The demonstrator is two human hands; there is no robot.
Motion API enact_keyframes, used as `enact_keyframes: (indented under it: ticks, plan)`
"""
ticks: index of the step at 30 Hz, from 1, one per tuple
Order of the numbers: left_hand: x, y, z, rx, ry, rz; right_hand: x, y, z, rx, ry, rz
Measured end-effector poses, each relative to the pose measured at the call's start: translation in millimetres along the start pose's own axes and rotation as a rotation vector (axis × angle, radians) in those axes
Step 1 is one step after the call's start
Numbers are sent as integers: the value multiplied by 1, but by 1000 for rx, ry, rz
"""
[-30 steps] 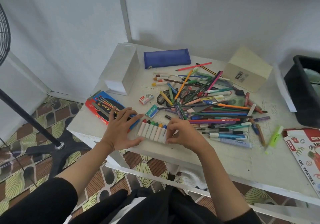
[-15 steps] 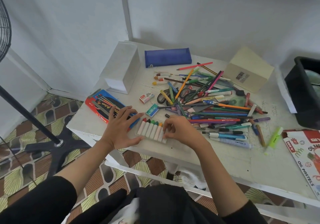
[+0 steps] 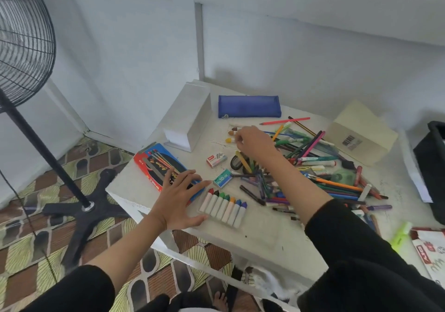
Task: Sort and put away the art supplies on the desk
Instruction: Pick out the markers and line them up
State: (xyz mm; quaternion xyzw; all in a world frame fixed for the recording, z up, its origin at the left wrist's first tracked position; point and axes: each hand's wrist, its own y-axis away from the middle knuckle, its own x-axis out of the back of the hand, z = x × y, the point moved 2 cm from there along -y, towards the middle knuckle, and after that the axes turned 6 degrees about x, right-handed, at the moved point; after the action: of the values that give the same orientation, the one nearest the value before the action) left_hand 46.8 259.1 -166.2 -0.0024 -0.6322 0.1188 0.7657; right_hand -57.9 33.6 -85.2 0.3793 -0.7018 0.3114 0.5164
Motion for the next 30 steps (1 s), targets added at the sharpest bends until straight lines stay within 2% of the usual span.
enact_keyframes:
  ticks: [5,13,22,26,30]
  plan:
    - [1,1,0,3,7,-12,-24,-25,2,39,253,-24]
    - [2,1,1,3,-1,-5,-33,-30,10,57,316,29]
    - [4,2,2,-19,35,14,-16,2,-6,48,6,365]
    - [3,2,1,-26,37,18,-14,38,-2,-171,-218,538]
    - [-1,2,-2,-33,28,33,-11,74,1,-319,-436,608]
